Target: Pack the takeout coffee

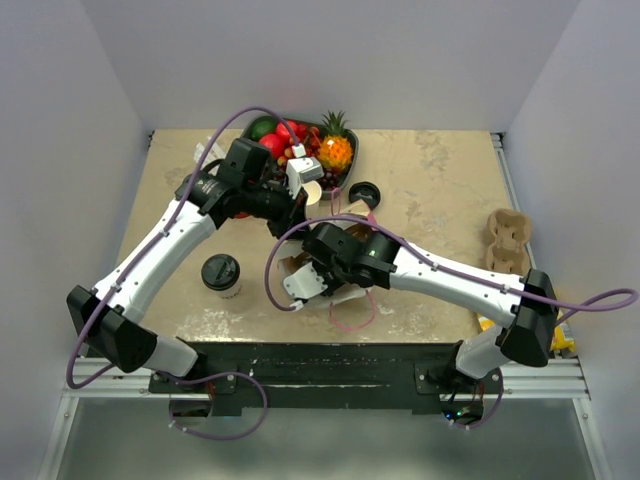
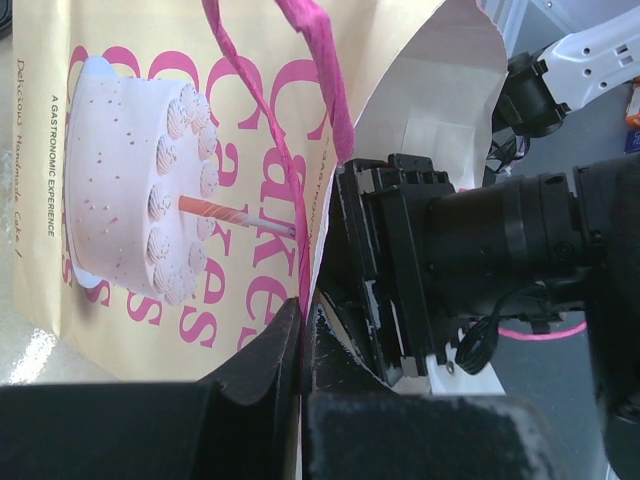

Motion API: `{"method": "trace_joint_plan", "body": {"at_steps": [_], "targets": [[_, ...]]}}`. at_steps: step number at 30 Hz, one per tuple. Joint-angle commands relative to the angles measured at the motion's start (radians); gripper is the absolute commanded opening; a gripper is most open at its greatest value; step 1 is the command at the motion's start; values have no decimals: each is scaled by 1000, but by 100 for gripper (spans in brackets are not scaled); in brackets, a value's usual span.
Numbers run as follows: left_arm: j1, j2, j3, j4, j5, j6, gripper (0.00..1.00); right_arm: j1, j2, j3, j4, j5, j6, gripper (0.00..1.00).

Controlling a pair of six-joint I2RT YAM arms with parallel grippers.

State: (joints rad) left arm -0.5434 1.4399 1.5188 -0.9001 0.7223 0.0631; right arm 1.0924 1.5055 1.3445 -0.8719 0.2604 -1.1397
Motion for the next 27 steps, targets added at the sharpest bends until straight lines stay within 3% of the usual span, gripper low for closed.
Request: {"method": "trace_joint_plan", "body": {"at_steps": [1, 13, 19, 27], "targets": [[7, -3, 32, 4, 25, 1, 0, -26, -30, -41, 53, 4, -3, 0], [8, 0, 40, -22, 77, 46, 0, -91, -71, -162, 258, -101, -113, 0], [8, 19, 60, -25, 88, 50, 0, -92, -71, -162, 260, -240, -158, 0], [8, 22, 60, -28, 92, 50, 0, -112, -54, -183, 284, -290, -187, 0]]}}
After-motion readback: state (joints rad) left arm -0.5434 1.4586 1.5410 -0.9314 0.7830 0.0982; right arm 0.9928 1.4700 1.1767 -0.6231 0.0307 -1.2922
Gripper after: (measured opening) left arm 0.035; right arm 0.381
